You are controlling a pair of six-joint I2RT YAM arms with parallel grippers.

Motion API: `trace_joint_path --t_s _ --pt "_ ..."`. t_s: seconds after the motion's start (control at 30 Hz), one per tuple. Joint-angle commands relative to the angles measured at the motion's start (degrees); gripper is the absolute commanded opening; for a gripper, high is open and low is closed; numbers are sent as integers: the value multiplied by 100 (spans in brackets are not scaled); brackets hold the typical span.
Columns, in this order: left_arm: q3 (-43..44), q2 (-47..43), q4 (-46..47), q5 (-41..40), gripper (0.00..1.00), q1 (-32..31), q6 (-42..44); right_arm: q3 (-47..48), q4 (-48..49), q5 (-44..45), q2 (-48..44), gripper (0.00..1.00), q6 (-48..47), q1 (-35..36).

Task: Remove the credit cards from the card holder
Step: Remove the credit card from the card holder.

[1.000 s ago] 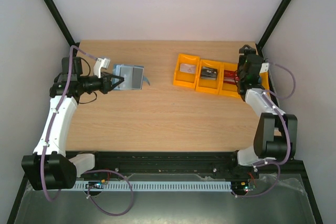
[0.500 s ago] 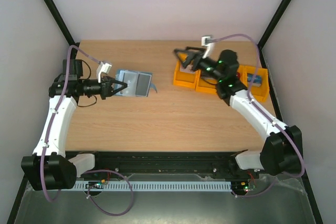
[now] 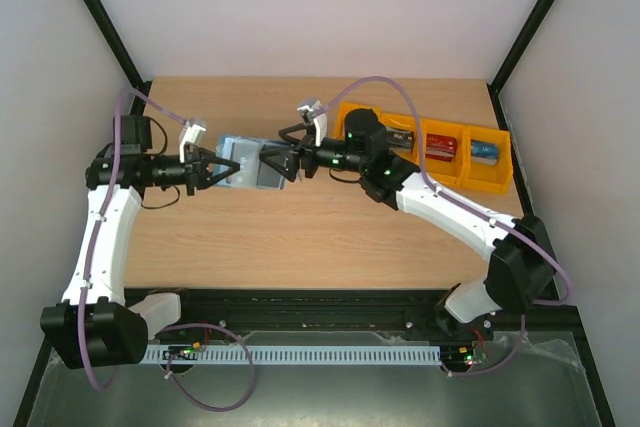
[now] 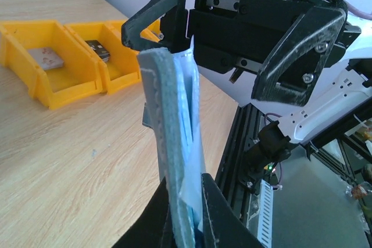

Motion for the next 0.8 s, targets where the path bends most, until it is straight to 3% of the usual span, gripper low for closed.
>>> trace_joint_path --t_s 0.0,0.17,0.3,0.37,0.47,0.63,0.67,0.77 --pt "172 -85 -16 340 2 61 193 269 -42 -271 245 99 -122 337" --pt "163 -83 -84 392 2 70 277 439 -92 60 542 99 -166 475" --pt "155 -80 -92 381 2 70 299 592 -35 -168 761 92 -26 475" --pt "154 -74 -88 371 2 64 299 613 -3 -333 794 77 -26 475" --pt "146 -74 -120 385 2 71 349 482 174 -520 710 41 -119 470" --pt "145 -72 -256 500 6 79 493 185 311 -775 402 8 -543 410" --pt "154 -72 -301 543 12 84 545 139 298 -831 347 3 -603 375" --pt "158 -77 -476 649 29 108 748 74 280 -1232 239 2 -672 236"
